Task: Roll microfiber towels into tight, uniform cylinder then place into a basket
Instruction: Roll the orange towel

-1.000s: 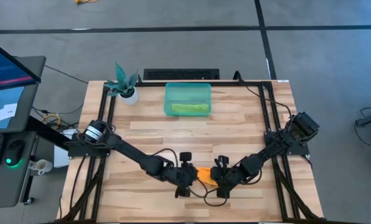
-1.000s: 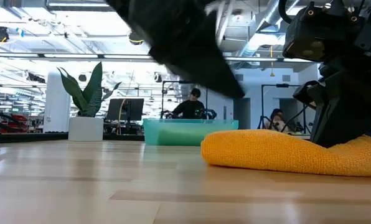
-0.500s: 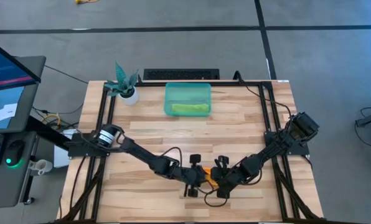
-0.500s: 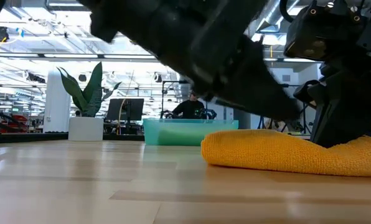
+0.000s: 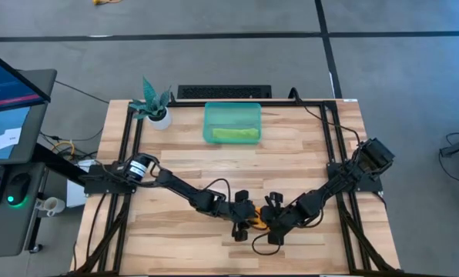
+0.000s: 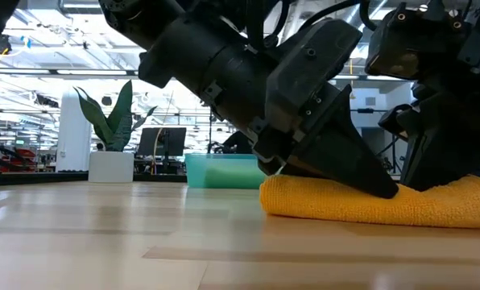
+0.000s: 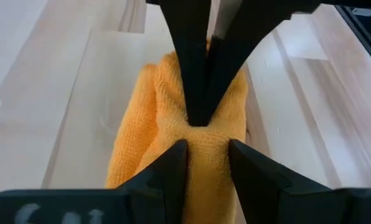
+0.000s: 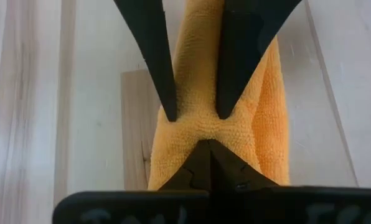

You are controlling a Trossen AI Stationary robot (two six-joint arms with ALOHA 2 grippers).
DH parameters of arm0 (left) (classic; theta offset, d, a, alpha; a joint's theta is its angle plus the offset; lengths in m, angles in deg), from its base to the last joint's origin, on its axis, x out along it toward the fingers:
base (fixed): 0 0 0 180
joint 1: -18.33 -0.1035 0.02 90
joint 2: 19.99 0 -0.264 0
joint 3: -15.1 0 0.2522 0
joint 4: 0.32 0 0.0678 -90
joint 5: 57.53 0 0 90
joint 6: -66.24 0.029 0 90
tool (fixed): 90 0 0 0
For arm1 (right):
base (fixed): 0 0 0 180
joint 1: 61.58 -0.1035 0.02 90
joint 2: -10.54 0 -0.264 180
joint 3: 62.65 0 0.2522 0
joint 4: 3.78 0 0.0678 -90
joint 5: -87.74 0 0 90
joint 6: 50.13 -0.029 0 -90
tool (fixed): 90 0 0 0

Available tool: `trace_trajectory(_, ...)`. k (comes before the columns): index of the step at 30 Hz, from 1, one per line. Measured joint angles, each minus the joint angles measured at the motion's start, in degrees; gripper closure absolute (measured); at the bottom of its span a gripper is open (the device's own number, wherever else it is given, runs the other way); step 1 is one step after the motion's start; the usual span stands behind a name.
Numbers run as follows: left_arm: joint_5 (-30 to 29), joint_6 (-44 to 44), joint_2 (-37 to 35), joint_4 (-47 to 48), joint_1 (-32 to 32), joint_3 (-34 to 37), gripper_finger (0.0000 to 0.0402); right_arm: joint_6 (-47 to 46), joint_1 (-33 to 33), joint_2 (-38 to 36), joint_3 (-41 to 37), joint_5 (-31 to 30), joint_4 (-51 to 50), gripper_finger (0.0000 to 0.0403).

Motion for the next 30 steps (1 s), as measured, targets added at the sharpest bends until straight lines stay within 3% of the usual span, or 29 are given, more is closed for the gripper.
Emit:
trace_trajectory(13,-1.40,-0.06,-0.60,8.45,-2.54,-0.02,0.0285,2.70,3.99,0.02,0.00,-1.03,-0.10,0.0390)
trace_trajectory(22,-12.86,1.53,-1.11,13.60,-2.93,0.09,0.0285,8.22,7.68,0.24,-0.07,-5.77,-1.77,0.0384)
trace_trajectory(30,-14.74,0.36,-1.18,15.34,-3.10,0.09,0.0285,9.62,9.44,0.15,-0.07,-5.80,-2.83,0.0381)
